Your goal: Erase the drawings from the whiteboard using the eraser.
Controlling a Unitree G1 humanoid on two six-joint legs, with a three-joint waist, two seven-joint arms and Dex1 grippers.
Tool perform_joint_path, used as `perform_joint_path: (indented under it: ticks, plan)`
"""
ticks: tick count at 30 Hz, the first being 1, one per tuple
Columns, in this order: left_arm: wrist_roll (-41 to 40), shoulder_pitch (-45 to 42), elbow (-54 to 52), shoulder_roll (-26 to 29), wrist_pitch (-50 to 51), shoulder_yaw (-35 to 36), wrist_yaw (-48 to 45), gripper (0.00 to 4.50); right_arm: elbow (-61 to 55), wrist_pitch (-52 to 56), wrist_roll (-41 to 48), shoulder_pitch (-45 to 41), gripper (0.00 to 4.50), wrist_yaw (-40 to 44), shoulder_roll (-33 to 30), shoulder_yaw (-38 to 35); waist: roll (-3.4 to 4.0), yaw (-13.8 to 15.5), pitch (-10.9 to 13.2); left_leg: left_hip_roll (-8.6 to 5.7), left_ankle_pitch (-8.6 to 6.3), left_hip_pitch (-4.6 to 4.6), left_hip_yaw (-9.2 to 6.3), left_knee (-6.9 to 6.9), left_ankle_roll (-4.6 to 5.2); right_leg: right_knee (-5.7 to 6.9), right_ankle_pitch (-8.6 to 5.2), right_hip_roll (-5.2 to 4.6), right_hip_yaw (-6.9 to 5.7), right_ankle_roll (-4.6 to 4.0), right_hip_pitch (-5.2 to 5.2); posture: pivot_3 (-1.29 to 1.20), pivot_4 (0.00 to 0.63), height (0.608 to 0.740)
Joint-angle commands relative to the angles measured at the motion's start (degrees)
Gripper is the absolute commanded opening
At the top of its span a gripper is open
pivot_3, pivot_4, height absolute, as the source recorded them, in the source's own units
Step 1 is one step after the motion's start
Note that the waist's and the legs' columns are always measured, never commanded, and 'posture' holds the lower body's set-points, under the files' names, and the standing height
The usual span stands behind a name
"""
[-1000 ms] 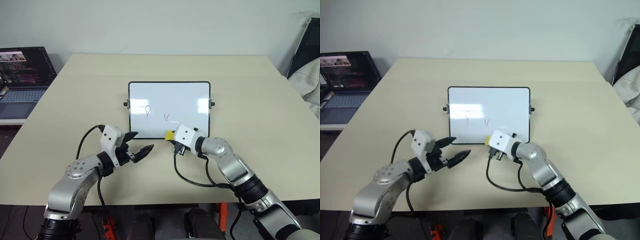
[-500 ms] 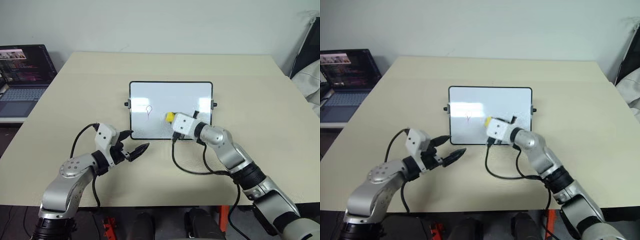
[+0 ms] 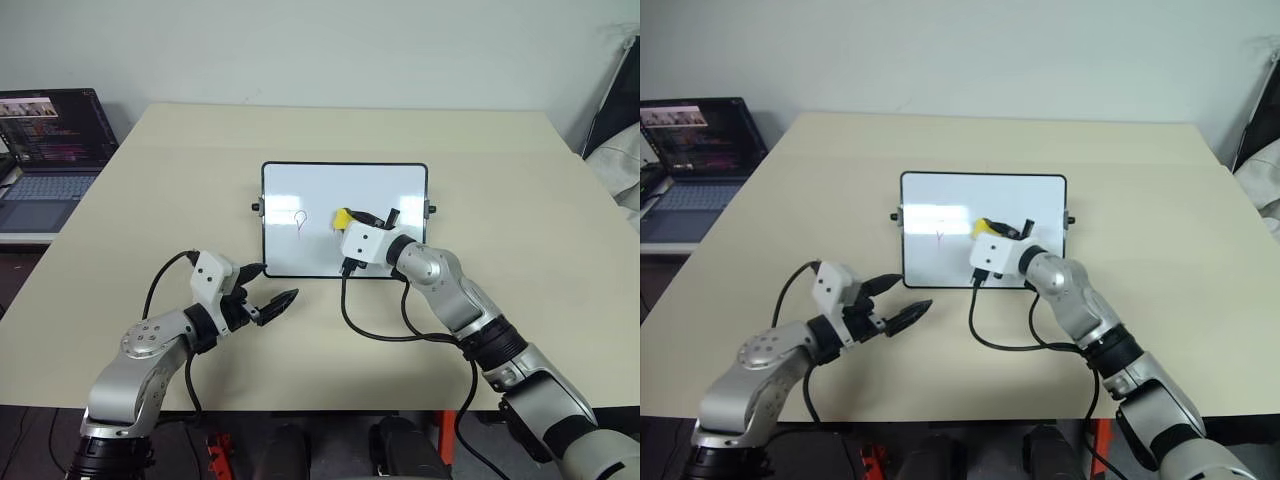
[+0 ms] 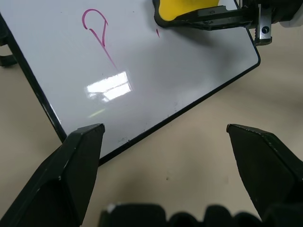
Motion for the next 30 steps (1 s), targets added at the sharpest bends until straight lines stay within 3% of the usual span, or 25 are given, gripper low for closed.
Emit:
perform_joint_path:
  ticks: [1, 4, 11, 21, 25, 30]
  plan:
    - [-0.2, 0.2, -1.4, 0.0, -0.8, 0.7, -0.2, 4.50, -0.3, -1.2, 0.3, 2.6, 1.11, 5.9, -1.8, 2.4, 0.00, 0.0, 0.0, 0.00, -0.01, 0.00, -0.01, -0.01, -0.01, -0.02, -0.02, 0.00, -0.01, 0.00, 0.00, 0.00, 0.150, 0.740]
    - [-0.2, 0.1, -1.6, 0.0, -0.7, 0.6, -0.1, 4.50, -0.3, -1.9, -0.1, 2.4, 1.11, 6.0, -1.1, 2.2, 0.01, -0.1, 0.0, 0.00, -0.02, 0.00, 0.00, -0.01, -0.01, -0.02, -0.02, 0.00, -0.01, 0.00, 0.01, 0.00, 0.150, 0.740]
    - [-0.3, -0.6, -2.2, -0.2, 0.1, 0.0, 0.5, 4.50, 3.4, -1.3, -0.7, -1.3, 1.11, -2.8, 2.1, -2.5, 0.03, -0.1, 0.0, 0.01, 0.00, 0.01, 0.00, 0.05, -0.01, 0.07, -0.01, 0.02, 0.00, -0.01, -0.01, 0.00, 0.150, 0.740]
    - [-0.4, 0.3, -1.7, -0.1, -0.5, 0.8, 0.3, 4.50, -2.0, 5.6, 4.3, 4.4, 1.11, 9.9, 1.8, -0.7, 0.02, 0.0, 0.0, 0.01, -0.01, 0.00, -0.04, -0.02, -0.01, 0.03, -0.02, 0.01, -0.03, -0.01, -0.01, 0.00, 0.150, 0.740]
    - [-0.5, 1.3, -1.5, -0.6, -1.0, 2.9, 1.8, 4.50, -6.7, 8.2, 8.1, 5.4, 1.11, 8.4, 3.6, -5.4, 0.04, 0.0, 0.0, 0.00, -0.02, 0.00, -0.03, 0.00, -0.01, 0.03, -0.02, 0.00, -0.01, -0.01, 0.00, 0.00, 0.150, 0.740]
    - [-0.5, 1.5, -1.3, -1.2, -2.2, 7.6, 5.1, 4.50, -17.0, 13.0, 19.6, 7.7, 1.11, 11.1, 4.9, -13.7, 0.05, 0.1, 0.1, 0.00, -0.02, -0.14, -0.10, -0.01, -0.02, 0.01, -0.02, 0.00, -0.07, -0.01, -0.10, 0.00, 0.150, 0.740]
